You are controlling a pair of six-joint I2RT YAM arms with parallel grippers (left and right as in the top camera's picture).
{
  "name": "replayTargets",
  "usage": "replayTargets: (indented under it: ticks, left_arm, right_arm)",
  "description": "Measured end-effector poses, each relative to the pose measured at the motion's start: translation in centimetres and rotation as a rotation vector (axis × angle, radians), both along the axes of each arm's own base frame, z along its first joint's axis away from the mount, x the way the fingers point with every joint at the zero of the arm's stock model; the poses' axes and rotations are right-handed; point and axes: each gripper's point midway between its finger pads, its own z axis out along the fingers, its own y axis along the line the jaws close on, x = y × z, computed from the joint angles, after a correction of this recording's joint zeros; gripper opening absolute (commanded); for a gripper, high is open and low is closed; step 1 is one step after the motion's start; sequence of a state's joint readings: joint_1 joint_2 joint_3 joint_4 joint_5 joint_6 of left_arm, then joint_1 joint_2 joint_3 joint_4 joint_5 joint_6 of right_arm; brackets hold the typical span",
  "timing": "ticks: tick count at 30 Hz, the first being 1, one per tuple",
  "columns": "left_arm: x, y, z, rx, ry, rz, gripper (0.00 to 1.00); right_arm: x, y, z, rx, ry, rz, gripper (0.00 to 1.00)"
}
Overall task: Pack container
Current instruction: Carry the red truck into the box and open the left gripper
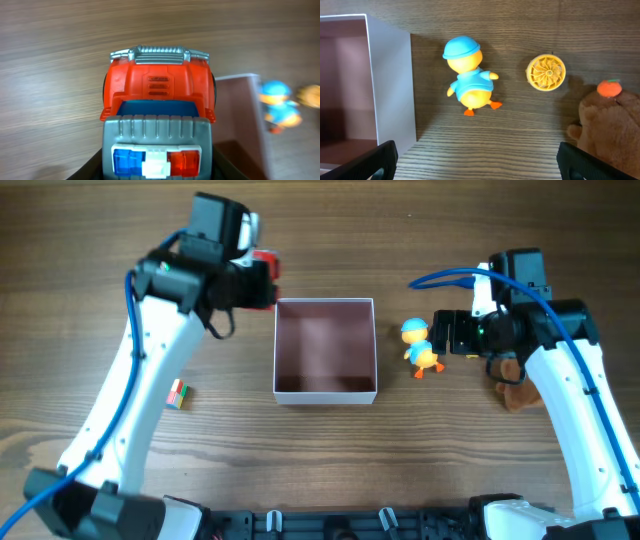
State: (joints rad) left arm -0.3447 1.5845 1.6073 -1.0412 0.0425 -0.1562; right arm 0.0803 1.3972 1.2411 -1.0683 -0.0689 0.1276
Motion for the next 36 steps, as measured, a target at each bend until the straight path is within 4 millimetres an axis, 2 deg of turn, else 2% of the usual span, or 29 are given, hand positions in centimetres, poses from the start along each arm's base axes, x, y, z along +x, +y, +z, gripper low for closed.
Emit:
replayTargets:
  ticks: [3, 6, 8, 12, 13, 15, 16, 20, 21, 24, 25, 26, 28, 29, 30, 36]
  left_arm:
    - [-0.8, -2.5, -0.7, -0.002, 0.020, -0.051, 0.04]
    - [-1.2, -4.9, -3.4, 0.010, 0.095, -0.084, 0.04]
    - [-1.1, -5.7, -5.9, 0.024, 0.161, -0.083, 0.04]
    - [-0.9, -6.4, -10.6, 0.048, 0.281, -0.082, 0.04]
    - [-0.9, -6.5, -12.4, 0.061, 0.326, -0.082, 0.04]
    - [-1.0, -6.5, -14.1, 0.074, 0.368, -0.079, 0.04]
    - [-1.1, -6.5, -15.6, 0.088, 0.404, -0.078, 0.04]
    - [-1.3, -6.2, -17.7, 0.121, 0.447, -0.068, 0.04]
    - [-1.2, -6.0, -17.9, 0.136, 0.447, -0.062, 0.15]
    - [-0.9, -5.1, -18.0, 0.182, 0.433, -0.046, 0.29]
    - [-0.9, -4.8, -18.1, 0.201, 0.431, -0.040, 0.40]
    - [-1.0, -4.5, -18.1, 0.217, 0.431, -0.035, 0.65]
    - [-1.0, -4.1, -18.1, 0.238, 0.429, -0.026, 0.82]
    - [-1.0, -4.1, -18.1, 0.238, 0.428, -0.026, 0.95]
    - [-0.9, -4.0, -18.1, 0.242, 0.427, -0.025, 1.00]
    - [-0.8, -3.8, -18.1, 0.257, 0.420, -0.014, 1.00]
  right_arm:
    - [0.1, -1.0, 0.0, 0.002, 0.001, -0.038, 1.00]
    - [0.1, -1.8, 0.0, 0.001, 0.002, -0.068, 1.00]
    - [0.1, -1.8, 0.0, 0.001, 0.002, -0.069, 1.00]
    - [0.1, -1.8, 0.0, 0.001, 0.002, -0.068, 1.00]
    - [0.1, -1.8, 0.0, 0.001, 0.003, -0.068, 1.00]
    - [0.1, -1.8, 0.0, 0.001, 0.003, -0.068, 1.00]
    - [0.1, -1.8, 0.0, 0.001, 0.003, -0.069, 1.00]
    - [0.1, -1.8, 0.0, 0.001, 0.003, -0.068, 1.00]
    - [0.1, -1.8, 0.0, 0.001, 0.004, -0.068, 1.00]
    - [0.0, -1.8, 0.0, 0.001, 0.006, -0.068, 1.00]
    - [0.0, -1.8, 0.0, 0.001, 0.006, -0.068, 1.00]
    - [0.0, -1.8, 0.0, 0.001, 0.006, -0.068, 1.00]
    - [0.0, -1.8, 0.0, 0.001, 0.006, -0.068, 1.00]
    - [0.0, -1.8, 0.0, 0.001, 0.006, -0.068, 1.00]
    - [0.0, -1.8, 0.0, 0.001, 0.006, -0.069, 1.00]
    - [0.0, -1.8, -0.1, 0.001, 0.008, -0.068, 1.00]
